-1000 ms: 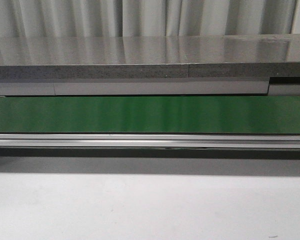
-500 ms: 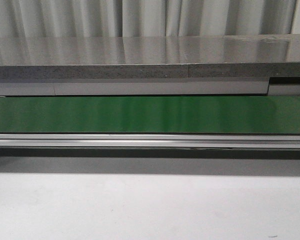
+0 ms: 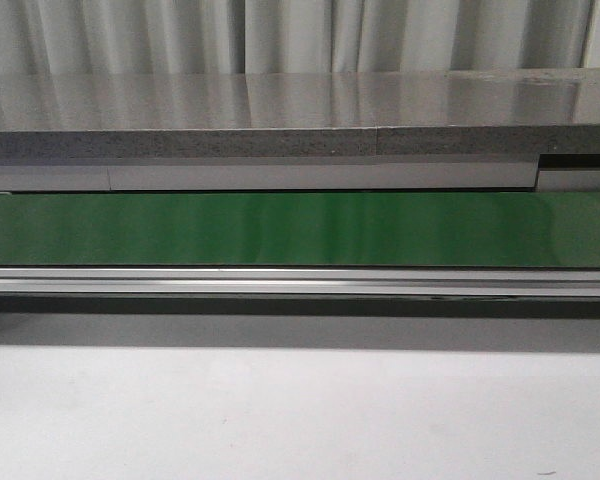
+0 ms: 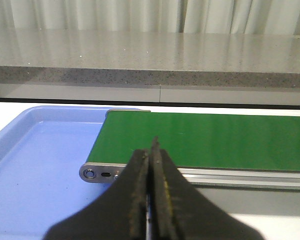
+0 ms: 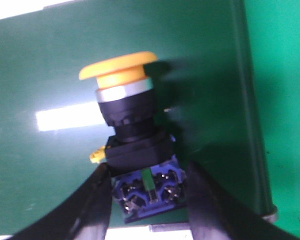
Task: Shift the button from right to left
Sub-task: 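Place the yellow push button onto the conveyor belt and release, then let the belt carry the button toward the left gripper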
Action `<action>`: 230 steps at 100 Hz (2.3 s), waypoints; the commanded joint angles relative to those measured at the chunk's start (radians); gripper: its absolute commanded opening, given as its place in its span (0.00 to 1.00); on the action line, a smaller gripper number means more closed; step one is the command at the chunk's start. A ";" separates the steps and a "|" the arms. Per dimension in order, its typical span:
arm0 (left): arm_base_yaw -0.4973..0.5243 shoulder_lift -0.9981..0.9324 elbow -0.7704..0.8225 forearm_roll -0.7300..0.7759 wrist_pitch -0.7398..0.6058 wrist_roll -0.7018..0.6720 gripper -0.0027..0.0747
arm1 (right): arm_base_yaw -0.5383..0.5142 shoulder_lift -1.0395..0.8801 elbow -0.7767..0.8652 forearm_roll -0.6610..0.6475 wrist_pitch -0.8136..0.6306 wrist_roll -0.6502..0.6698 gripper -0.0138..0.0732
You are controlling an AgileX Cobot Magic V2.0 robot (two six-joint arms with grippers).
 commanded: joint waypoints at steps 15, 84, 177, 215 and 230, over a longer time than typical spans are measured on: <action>-0.002 -0.030 0.043 -0.006 -0.079 -0.011 0.01 | 0.026 -0.018 -0.023 0.017 -0.046 0.002 0.78; -0.002 -0.030 0.043 -0.006 -0.079 -0.011 0.01 | 0.186 -0.280 -0.020 -0.136 -0.030 -0.006 0.89; -0.002 -0.030 0.043 -0.006 -0.079 -0.011 0.01 | 0.205 -0.906 0.517 -0.202 -0.327 -0.006 0.08; -0.002 -0.030 0.043 -0.006 -0.079 -0.011 0.01 | 0.205 -1.215 0.646 -0.199 -0.367 -0.006 0.08; -0.002 -0.030 0.043 -0.006 -0.079 -0.011 0.01 | 0.205 -1.335 0.684 -0.190 -0.368 -0.006 0.08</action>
